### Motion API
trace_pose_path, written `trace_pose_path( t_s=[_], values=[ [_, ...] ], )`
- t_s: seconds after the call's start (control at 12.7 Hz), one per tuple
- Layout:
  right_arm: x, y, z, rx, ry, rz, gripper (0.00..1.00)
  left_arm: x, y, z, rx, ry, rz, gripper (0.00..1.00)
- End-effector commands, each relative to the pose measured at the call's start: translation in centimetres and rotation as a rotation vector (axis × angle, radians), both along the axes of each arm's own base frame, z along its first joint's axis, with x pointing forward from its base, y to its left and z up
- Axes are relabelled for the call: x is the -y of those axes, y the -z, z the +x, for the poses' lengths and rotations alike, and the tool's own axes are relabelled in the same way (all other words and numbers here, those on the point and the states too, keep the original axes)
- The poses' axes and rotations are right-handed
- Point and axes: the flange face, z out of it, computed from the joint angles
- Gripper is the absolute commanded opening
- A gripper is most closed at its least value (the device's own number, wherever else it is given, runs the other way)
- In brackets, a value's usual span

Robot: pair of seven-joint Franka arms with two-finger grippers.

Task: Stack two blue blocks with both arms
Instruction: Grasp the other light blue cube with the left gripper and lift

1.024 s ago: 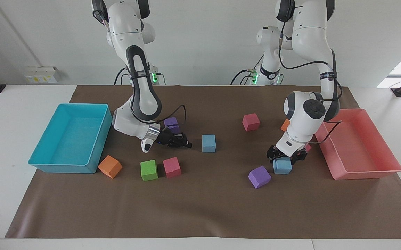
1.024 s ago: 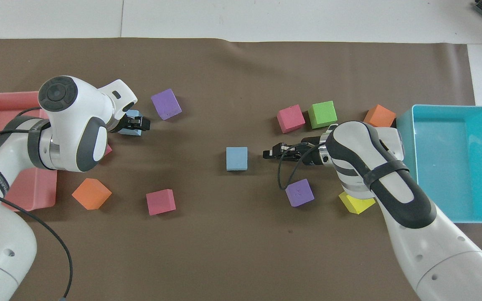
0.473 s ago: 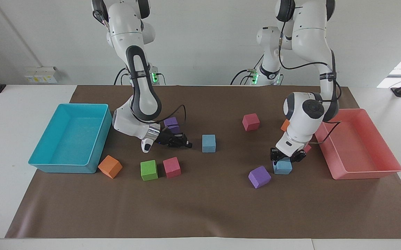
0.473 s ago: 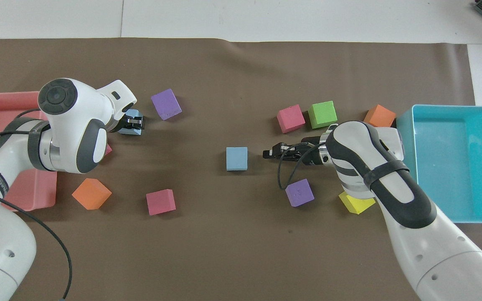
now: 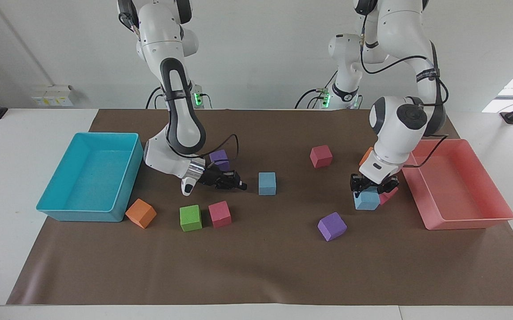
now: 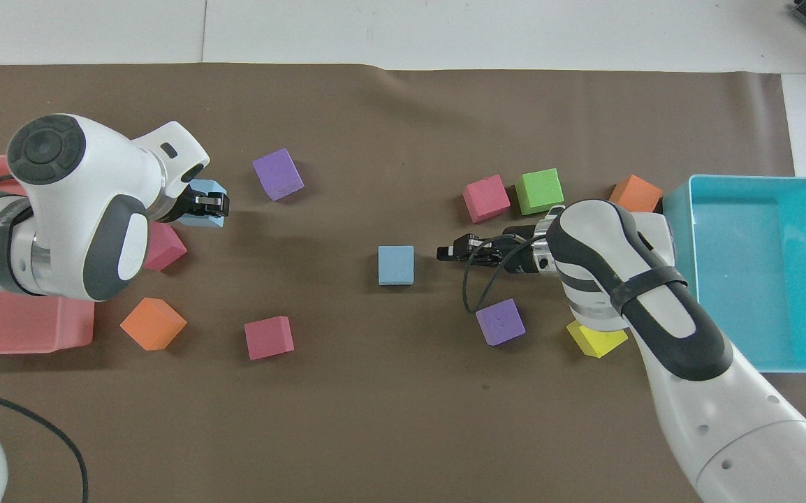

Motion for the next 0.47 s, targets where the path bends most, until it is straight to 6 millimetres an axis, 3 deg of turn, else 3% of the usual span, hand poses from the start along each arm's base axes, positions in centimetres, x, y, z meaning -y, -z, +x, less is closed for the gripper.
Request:
trace_pose_path(
  t_s=[0.0,0.39],
  values=[
    [-0.3,-0.2,0.0,0.029,0.016,0.013,0.00,4.1,-2.3,-2.0,0.011,-0.039,0.007,0.00],
    [-0.2,-0.1,0.0,0.028,0.015,0.011,0.00,14.3,-3.1,-5.7,-0.002,-0.108,-0.014,0.00]
  ],
)
